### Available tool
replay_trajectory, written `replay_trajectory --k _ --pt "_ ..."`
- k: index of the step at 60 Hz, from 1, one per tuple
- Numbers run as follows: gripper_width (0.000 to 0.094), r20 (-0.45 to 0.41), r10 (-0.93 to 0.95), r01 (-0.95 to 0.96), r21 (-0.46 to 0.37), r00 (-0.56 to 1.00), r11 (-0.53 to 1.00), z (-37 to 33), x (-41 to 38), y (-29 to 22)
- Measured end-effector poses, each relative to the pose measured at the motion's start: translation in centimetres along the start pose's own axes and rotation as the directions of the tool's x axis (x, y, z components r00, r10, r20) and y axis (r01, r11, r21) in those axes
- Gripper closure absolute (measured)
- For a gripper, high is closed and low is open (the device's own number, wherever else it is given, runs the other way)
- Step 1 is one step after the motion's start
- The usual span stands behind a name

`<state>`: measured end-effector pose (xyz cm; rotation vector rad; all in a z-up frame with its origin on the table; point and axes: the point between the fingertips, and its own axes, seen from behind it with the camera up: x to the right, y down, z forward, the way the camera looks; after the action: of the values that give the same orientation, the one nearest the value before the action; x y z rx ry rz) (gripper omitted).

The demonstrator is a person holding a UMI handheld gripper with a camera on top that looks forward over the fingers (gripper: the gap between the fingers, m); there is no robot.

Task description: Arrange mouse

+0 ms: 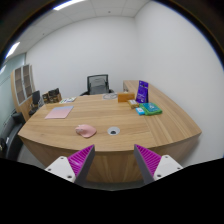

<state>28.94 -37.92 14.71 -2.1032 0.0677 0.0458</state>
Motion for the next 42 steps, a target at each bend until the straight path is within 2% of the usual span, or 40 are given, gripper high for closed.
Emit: replay_trajectory --k 3,10,24,28,32,37,42 --pt "0.011 -0.002 0.002 -0.002 0.003 1.0 1.0 2.3 -3.8 0.3" --pt "0.0099 -0.006 0.006 -0.006 0.01 1.0 1.0 5.6 -6.7 0.7" --pt "0.0109 0.103 -0.02 0.018 0.02 0.995 1.0 14.8 -11.9 1.8" --pt "0.0106 0.129 -0.034 0.039 -0.032 0.991 0.999 17.1 -13.3 2.8" --pt "0.0107 0.152 -0.044 0.045 -0.004 0.987 0.999 19.6 -14.5 2.0" --pt "0.0105 0.192 -0.045 0.051 -0.03 0.98 0.998 22.6 -15.6 2.5" --pt "0.0092 0.175 -0.082 0.09 -0.037 0.981 0.995 25.4 -15.1 2.4"
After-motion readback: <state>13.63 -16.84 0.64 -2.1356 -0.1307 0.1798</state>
